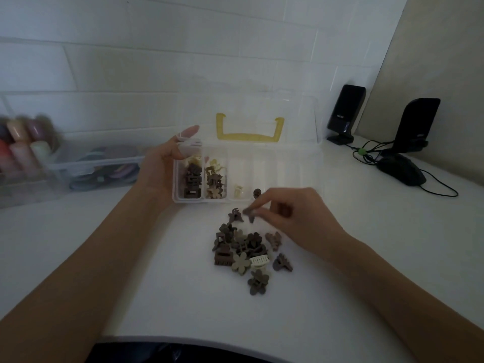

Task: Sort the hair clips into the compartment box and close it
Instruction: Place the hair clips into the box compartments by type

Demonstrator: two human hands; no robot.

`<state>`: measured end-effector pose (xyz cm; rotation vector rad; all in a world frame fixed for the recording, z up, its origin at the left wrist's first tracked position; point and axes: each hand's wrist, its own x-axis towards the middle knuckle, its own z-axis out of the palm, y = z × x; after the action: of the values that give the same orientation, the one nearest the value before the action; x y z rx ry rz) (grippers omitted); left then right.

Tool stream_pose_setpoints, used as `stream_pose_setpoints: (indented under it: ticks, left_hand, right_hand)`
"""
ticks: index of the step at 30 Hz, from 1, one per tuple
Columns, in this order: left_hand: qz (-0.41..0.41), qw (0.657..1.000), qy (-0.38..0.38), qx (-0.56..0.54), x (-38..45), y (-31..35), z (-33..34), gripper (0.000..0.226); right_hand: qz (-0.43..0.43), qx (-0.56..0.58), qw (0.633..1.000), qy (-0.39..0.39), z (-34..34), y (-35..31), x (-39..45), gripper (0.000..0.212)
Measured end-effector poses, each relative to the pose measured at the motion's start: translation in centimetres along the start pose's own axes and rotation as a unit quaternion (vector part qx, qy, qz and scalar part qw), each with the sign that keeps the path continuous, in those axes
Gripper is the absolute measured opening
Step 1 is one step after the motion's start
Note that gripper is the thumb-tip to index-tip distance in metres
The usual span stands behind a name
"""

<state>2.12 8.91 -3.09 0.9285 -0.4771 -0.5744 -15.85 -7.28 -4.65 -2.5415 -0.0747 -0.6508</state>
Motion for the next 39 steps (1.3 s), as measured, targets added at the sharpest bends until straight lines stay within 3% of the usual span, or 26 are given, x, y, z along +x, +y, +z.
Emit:
stream_pose_setpoints:
  ticks: [4,6,9,16,20,22,25,29,33,39]
  left_hand:
    - [-0.002,1.0,0.0,-0.001,0.3,0.3,-0.6,0.072]
    - [-0.002,1.0,0.004,0.008,0.4,0.3,-0.8,0.074]
    - [0.008,1.0,0.009,0.013,0.2,0.3,-0.7,0.061]
    - [0.005,1.0,0.017,0.003,0.1,0.3,-0.6,0.051]
    - [0.006,1.0,0.008,0.012,0.1,0.1,-0.4,0.059]
    - [0.002,1.0,0.001,0.019,0.1,-0.2,-0.1,0.051]
    - [0.001,0.999,-0.009,0.037,0.1,-0.5,0.5,0.051]
    - [-0.001,0.999,-0.013,0.05,0.0,-0.6,0.6,0.053]
    - [-0.001,0.998,-0.016,0.06,-0.1,-0.7,0.6,0.053]
    - [-0.001,0.997,-0.015,0.074,-0.2,-0.9,0.6,0.053]
  right_hand:
    - [0.083,0.135,0.968,0.193,-1.5,0.4,0.4,0.004]
    - [0.105,0.1,0.952,0.27,-1.9,1.0,0.5,0.008]
    - [0.117,0.057,0.943,0.306,-1.9,1.7,0.6,0.011]
    - [0.056,0.032,0.955,0.289,-1.5,0.8,0.3,0.009]
    - [-0.01,-0.047,0.974,0.22,-0.9,0.5,0.3,0.004]
    - [-0.032,-0.093,0.981,0.164,-0.5,0.5,0.2,0.009]
    - [-0.024,-0.182,0.98,0.082,-0.2,0.6,0.1,0.022]
    - [0.004,-0.254,0.967,0.027,-0.4,0.5,0.2,0.021]
    - [0.016,-0.272,0.962,0.002,-0.4,-0.2,0.4,0.038]
    - [0.051,-0.257,0.965,0.022,-0.4,-0.1,0.4,0.032]
